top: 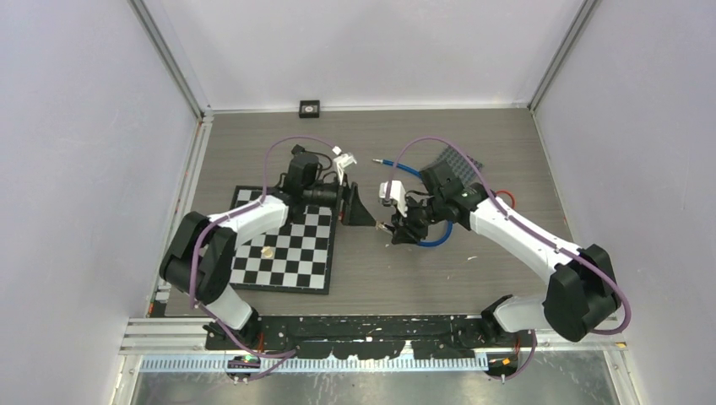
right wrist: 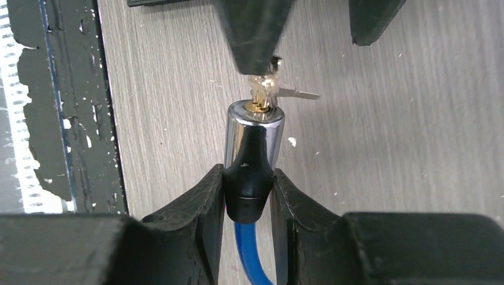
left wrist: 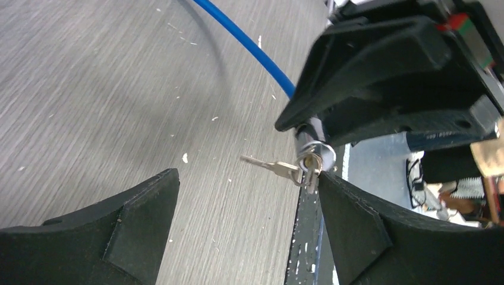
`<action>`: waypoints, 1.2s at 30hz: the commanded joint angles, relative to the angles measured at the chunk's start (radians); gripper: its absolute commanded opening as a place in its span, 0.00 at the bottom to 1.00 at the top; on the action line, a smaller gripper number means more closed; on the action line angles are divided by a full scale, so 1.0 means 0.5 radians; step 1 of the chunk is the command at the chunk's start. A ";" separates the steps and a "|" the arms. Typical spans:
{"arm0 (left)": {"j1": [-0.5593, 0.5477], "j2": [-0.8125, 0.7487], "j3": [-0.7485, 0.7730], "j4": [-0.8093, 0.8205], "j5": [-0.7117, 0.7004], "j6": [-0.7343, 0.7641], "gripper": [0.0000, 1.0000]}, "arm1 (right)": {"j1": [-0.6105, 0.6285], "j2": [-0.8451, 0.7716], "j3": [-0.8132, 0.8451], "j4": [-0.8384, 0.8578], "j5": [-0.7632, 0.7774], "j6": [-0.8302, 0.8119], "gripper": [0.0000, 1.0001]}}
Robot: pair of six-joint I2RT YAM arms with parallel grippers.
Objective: Unlock with the key
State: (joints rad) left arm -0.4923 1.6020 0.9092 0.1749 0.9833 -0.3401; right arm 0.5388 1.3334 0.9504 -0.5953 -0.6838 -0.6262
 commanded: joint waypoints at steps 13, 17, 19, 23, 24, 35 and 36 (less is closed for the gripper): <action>0.525 -0.505 -0.017 -0.439 -0.456 0.256 0.89 | 0.613 0.279 0.612 -0.320 0.671 -0.324 0.01; 0.611 -0.550 -0.026 -0.469 -0.510 0.278 0.89 | 0.736 0.364 0.737 -0.376 0.866 -0.349 0.01; 0.652 -0.568 -0.035 -0.471 -0.529 0.281 0.89 | 0.781 0.389 0.809 -0.420 0.983 -0.386 0.00; 0.711 -0.603 -0.046 -0.468 -0.541 0.304 0.88 | 0.833 0.411 0.978 -0.535 1.225 -0.482 0.00; 0.721 -0.608 -0.043 -0.471 -0.544 0.310 0.87 | 0.848 0.410 1.012 -0.566 1.302 -0.521 0.01; 0.754 -0.627 -0.005 -0.524 -0.601 0.358 0.86 | 1.023 0.395 1.430 -0.903 1.875 -0.757 0.00; 0.756 -0.630 -0.005 -0.522 -0.605 0.362 0.86 | 1.039 0.397 1.450 -0.911 1.895 -0.766 0.00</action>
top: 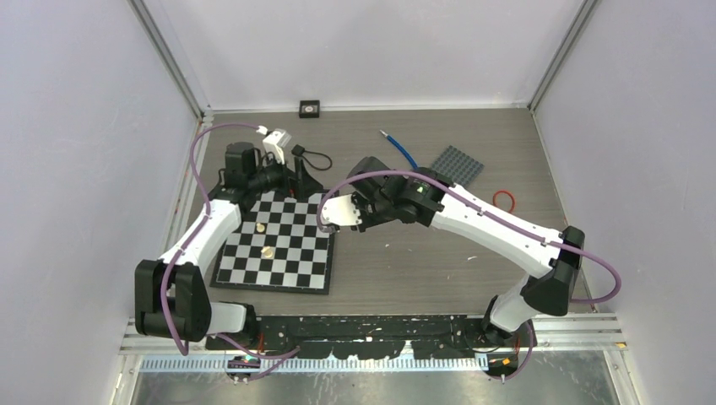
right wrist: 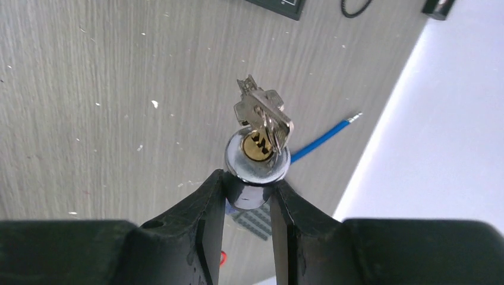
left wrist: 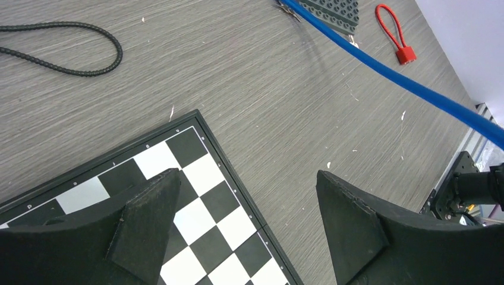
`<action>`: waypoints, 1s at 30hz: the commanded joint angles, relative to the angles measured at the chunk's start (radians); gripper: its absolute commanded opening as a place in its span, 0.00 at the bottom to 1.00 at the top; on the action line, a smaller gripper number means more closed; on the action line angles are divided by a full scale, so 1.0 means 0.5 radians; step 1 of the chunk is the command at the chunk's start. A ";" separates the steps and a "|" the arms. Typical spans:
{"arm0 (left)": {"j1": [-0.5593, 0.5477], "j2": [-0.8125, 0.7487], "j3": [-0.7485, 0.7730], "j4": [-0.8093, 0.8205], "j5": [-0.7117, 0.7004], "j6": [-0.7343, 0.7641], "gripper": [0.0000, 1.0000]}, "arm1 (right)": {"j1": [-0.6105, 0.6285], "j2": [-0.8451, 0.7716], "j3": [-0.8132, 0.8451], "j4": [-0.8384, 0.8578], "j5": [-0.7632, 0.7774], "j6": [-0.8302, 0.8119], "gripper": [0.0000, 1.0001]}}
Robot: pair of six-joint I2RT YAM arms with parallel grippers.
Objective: Unlock with the key
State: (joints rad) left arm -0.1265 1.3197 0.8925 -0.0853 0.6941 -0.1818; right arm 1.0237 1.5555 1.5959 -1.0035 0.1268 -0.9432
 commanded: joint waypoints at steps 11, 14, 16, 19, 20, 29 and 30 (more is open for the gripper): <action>0.079 -0.145 0.020 -0.008 -0.066 0.096 0.88 | 0.289 0.132 0.166 -0.075 0.314 -0.105 0.00; 0.099 -0.164 0.018 -0.005 -0.066 0.097 0.88 | 0.333 0.158 0.038 0.021 0.295 -0.061 0.01; 0.115 -0.176 0.017 -0.007 -0.072 0.097 0.89 | 0.349 0.169 -0.061 0.088 0.271 -0.031 0.00; 0.141 -0.198 0.011 -0.011 -0.075 0.099 0.89 | 0.352 0.166 -0.230 0.211 0.181 0.015 0.00; 0.150 -0.202 0.010 -0.011 -0.075 0.100 0.89 | 0.358 0.160 -0.297 0.249 0.152 0.023 0.00; 0.182 -0.193 -0.002 0.008 -0.052 0.093 0.89 | 0.388 0.166 -0.758 0.558 0.018 0.038 0.04; 0.182 -0.185 0.000 0.006 -0.044 0.089 0.89 | 0.388 0.184 -0.791 0.590 0.040 0.034 0.05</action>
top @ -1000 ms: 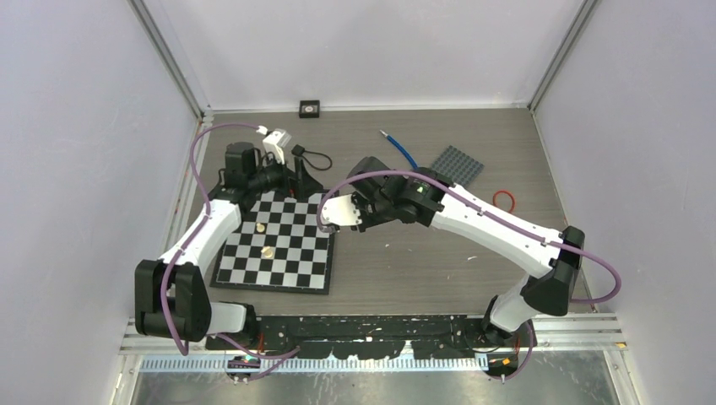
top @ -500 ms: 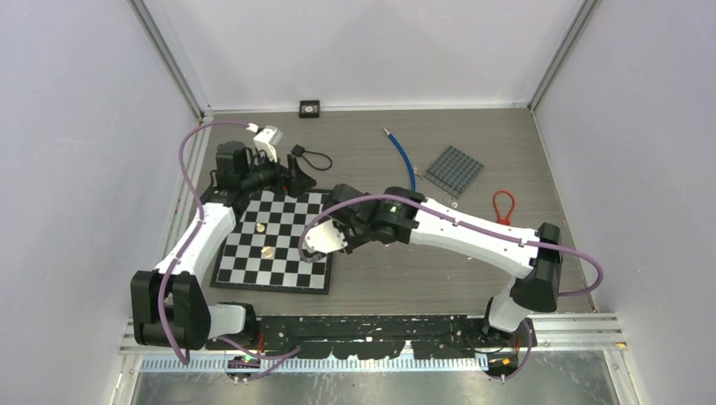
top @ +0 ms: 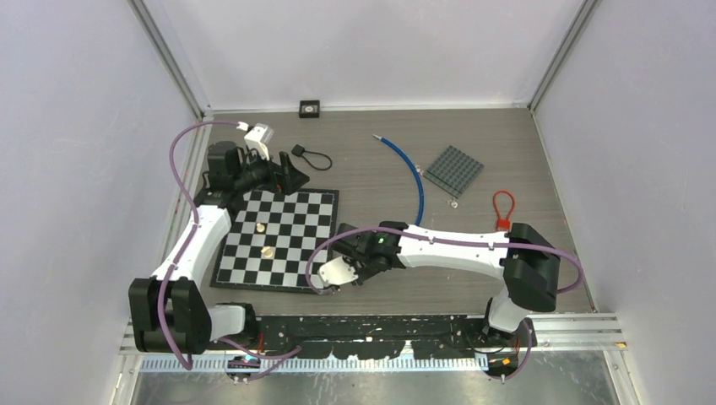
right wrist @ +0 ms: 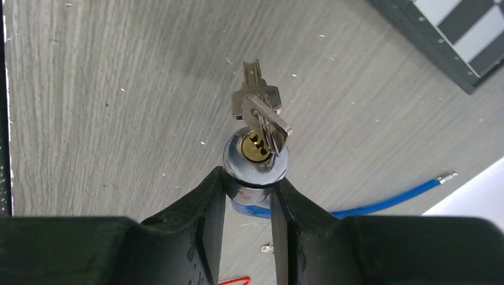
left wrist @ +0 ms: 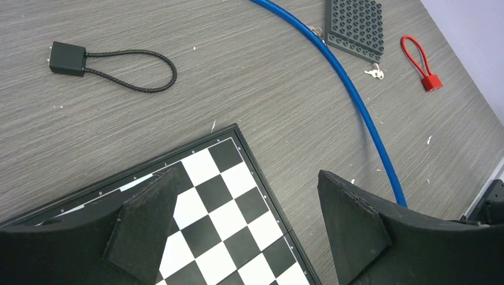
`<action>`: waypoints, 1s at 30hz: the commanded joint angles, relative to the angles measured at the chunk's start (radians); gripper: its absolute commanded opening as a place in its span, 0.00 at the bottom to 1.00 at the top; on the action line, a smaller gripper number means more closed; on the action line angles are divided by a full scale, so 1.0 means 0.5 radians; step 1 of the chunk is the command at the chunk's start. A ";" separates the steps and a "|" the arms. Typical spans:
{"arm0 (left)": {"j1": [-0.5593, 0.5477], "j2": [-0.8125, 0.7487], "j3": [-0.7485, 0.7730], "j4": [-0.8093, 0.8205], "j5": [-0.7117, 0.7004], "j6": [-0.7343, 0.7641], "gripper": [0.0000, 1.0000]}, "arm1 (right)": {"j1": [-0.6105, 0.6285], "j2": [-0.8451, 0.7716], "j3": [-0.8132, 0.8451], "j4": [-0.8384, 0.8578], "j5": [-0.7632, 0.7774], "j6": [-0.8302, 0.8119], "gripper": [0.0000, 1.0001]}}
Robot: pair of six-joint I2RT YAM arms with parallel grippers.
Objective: Unlock with the key
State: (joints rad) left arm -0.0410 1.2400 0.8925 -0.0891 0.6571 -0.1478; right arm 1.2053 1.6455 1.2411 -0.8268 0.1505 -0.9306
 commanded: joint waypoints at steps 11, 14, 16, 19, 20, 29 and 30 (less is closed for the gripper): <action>0.013 0.000 -0.021 0.039 0.075 0.033 0.89 | 0.025 0.158 -0.233 0.468 0.017 0.181 0.33; 0.012 -0.020 -0.032 0.050 0.072 0.059 0.89 | 0.024 0.163 -0.241 0.470 0.000 0.209 0.52; 0.011 -0.034 -0.041 0.064 0.065 0.075 0.89 | 0.023 0.129 -0.251 0.466 -0.026 0.228 0.72; 0.011 -0.041 -0.045 0.068 0.043 0.099 0.90 | 0.023 0.057 -0.241 0.436 -0.058 0.248 0.84; 0.011 -0.041 -0.045 0.067 0.033 0.109 0.90 | 0.020 0.033 -0.232 0.427 -0.063 0.252 0.85; 0.011 -0.063 -0.060 0.108 -0.133 0.181 0.98 | -0.386 -0.259 -0.050 0.303 -0.462 0.465 0.89; 0.011 -0.070 -0.059 0.107 -0.157 0.186 0.99 | -0.466 -0.297 -0.047 0.308 -0.514 0.508 0.89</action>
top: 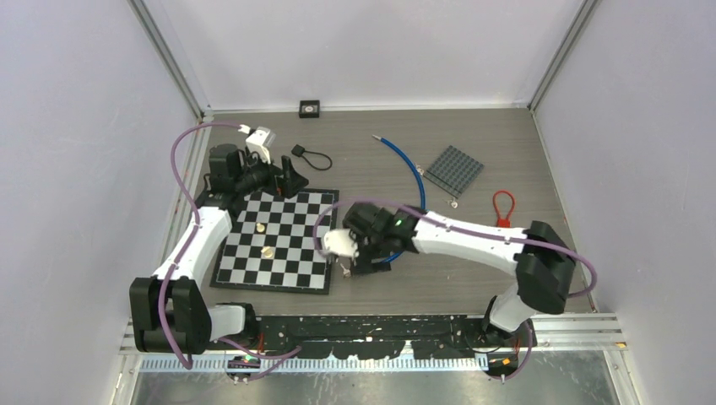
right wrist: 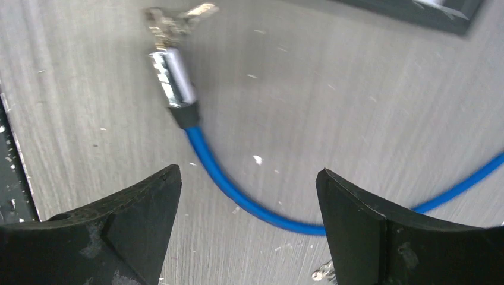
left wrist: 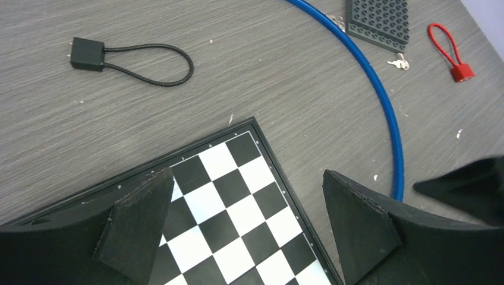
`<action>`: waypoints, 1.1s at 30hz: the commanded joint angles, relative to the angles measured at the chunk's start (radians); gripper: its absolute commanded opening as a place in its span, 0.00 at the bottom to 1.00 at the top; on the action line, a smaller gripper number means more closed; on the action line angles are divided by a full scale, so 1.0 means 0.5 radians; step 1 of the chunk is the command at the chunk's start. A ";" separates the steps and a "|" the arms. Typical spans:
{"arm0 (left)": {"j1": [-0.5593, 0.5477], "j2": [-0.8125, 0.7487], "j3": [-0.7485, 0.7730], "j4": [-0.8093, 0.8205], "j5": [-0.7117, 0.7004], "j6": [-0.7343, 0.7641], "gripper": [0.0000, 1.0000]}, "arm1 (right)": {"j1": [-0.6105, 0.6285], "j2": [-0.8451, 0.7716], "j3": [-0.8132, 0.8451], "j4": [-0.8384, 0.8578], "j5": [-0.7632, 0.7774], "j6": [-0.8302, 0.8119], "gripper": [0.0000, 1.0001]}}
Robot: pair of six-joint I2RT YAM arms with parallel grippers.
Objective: Unlock with the key
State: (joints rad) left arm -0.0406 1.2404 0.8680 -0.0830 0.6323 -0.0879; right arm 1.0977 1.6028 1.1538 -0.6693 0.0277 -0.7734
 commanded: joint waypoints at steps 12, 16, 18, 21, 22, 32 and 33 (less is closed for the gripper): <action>0.023 -0.037 0.189 -0.333 -0.201 0.204 1.00 | -1.254 -0.603 -0.118 0.309 -0.166 0.857 0.97; 0.026 -0.079 0.078 -0.185 -0.157 0.111 1.00 | -1.611 -0.625 -0.201 0.292 -0.195 0.976 0.98; 0.026 -0.068 0.072 -0.212 -0.049 0.094 1.00 | -1.771 -0.613 -0.220 0.277 -0.240 1.010 0.98; 0.019 -0.025 0.155 -0.367 0.184 0.147 1.00 | -1.953 -0.564 -0.246 0.274 -0.240 1.032 0.98; 0.008 -0.013 0.185 -0.413 0.237 0.163 1.00 | -2.004 -0.540 -0.251 0.269 -0.232 1.031 0.97; -0.616 0.029 0.337 -0.918 -0.011 0.806 1.00 | -2.537 0.001 0.051 0.116 -0.261 0.895 0.77; -0.699 0.052 0.350 -0.946 -0.063 0.844 1.00 | -2.560 0.070 0.072 0.116 -0.230 0.860 0.75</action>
State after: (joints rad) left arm -0.2634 1.2434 0.9955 -0.4427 0.6796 0.1802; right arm -0.1329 1.5635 1.1160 -0.5880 -0.0982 -0.2913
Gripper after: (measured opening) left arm 0.995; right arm 0.795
